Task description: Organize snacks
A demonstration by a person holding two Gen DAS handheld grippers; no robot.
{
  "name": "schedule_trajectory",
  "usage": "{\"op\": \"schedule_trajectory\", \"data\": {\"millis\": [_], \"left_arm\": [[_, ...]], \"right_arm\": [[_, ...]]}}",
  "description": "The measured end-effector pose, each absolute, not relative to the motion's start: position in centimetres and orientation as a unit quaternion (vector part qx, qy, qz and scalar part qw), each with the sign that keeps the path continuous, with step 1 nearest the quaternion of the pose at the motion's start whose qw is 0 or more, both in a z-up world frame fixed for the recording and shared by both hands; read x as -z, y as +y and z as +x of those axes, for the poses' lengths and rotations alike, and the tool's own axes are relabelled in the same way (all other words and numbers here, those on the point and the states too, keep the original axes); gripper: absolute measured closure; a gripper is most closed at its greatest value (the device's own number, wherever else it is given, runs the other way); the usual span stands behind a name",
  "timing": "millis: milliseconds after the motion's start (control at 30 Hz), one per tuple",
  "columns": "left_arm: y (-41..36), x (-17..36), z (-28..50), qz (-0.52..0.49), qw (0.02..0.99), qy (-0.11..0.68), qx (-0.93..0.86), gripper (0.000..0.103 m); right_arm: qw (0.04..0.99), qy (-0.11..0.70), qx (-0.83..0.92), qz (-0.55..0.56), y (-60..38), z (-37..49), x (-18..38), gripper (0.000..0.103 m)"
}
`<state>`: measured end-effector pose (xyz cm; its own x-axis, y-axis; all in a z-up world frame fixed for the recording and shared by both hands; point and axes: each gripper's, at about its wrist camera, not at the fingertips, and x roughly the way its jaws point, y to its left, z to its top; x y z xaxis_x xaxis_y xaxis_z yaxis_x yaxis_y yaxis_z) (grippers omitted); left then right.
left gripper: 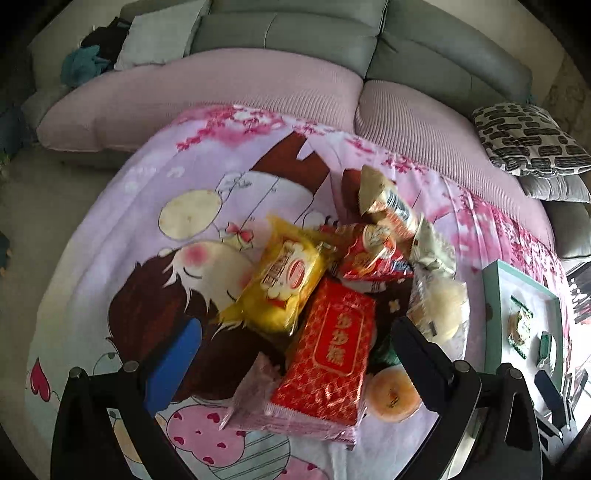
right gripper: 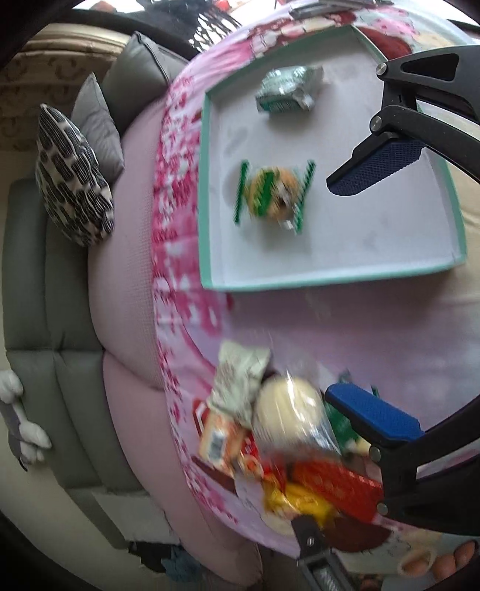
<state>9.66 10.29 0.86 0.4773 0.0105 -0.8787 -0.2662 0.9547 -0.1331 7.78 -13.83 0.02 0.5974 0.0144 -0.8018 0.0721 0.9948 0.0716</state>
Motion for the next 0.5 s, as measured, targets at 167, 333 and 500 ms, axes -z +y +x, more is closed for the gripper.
{"op": "schedule_trajectory", "data": {"millis": [167, 333, 500], "left_arm": [[9.6, 0.2, 9.9, -0.124, 0.84, 0.524, -0.061, 0.001], [9.2, 1.7, 10.5, -0.117, 0.828, 0.546, -0.053, 0.001], [9.1, 2.6, 10.8, -0.111, 0.82, 0.559, -0.055, 0.001]], "right_arm": [[0.883, 0.464, -0.024, 0.068, -11.6, 7.1, 0.5, 0.0], [0.874, 0.479, -0.057, 0.065, -9.0, 6.8, 1.5, 0.001], [0.86, 0.499, -0.076, 0.074, -7.6, 7.1, 3.2, 0.011]]}}
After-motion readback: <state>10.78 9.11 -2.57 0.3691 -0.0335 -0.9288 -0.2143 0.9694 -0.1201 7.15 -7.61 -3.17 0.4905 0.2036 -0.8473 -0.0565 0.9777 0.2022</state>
